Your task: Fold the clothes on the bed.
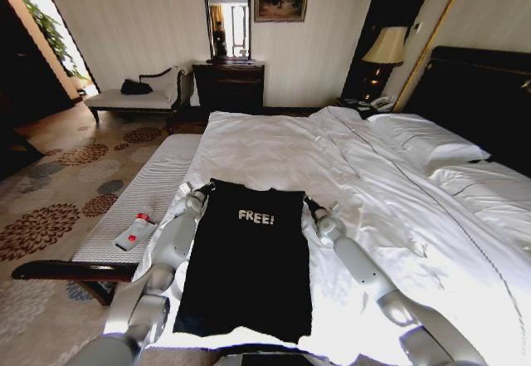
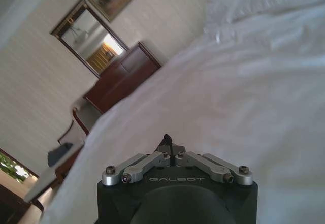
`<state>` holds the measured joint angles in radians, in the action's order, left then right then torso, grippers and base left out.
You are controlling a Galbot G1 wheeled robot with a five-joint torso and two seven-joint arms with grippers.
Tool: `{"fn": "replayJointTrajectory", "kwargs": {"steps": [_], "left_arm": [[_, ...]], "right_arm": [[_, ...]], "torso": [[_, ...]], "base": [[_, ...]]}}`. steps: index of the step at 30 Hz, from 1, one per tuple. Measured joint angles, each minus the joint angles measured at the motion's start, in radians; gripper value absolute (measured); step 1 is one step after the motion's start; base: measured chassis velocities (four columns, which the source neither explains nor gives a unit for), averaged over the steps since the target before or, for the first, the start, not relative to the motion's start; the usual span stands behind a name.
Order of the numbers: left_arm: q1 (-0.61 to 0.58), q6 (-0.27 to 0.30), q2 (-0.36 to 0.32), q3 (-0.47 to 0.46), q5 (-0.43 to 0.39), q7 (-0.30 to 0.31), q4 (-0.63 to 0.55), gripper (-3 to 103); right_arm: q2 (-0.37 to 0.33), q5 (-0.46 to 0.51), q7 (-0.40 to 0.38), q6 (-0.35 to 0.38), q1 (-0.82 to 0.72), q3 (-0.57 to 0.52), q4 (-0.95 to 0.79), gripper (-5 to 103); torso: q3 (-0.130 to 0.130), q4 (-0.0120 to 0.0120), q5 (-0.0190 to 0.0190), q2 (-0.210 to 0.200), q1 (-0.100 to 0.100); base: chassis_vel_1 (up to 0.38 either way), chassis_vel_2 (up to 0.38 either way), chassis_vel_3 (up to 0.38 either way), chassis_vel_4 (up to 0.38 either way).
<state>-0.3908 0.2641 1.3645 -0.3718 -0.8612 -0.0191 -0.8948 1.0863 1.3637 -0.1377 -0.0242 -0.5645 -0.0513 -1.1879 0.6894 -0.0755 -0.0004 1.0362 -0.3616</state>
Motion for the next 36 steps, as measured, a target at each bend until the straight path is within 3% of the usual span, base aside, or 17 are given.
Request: {"fn": "replayJointTrajectory", "kwargs": {"steps": [8, 23, 29, 36], "left_arm": [[0.080, -0.002, -0.012, 0.005, -0.052, -0.007, 0.027, 2], [0.110, -0.019, -0.025, 0.014, -0.134, -0.028, 0.007, 2], [0.014, 0.004, -0.064, 0.015, -0.178, 0.002, -0.102, 2], [-0.168, 0.058, -0.132, 0.005, -0.250, 0.069, -0.318, 2]], "right_arm": [[-0.036, 0.033, -0.005, -0.017, 0.112, 0.057, -0.017, 0], [-0.048, 0.051, 0.000, -0.030, 0.205, 0.092, -0.031, 0], [-0.094, 0.041, -0.008, -0.032, 0.068, 0.041, -0.139, 0], [-0.129, 0.013, -0.065, -0.039, -0.109, -0.055, -0.268, 0]], "torso": [[0.000, -0.0001, -0.0001, 0.000, 0.000], [0.000, 0.0002, -0.0005, 0.000, 0.000], [0.000, -0.0007, -0.0001, 0.000, 0.000], [0.000, 0.0005, -0.0002, 0.000, 0.000]], "base": [[0.000, 0.000, 0.000, 0.000], [0.000, 0.000, 0.000, 0.000], [0.000, 0.000, 0.000, 0.000], [0.000, 0.000, 0.000, 0.000]]}}
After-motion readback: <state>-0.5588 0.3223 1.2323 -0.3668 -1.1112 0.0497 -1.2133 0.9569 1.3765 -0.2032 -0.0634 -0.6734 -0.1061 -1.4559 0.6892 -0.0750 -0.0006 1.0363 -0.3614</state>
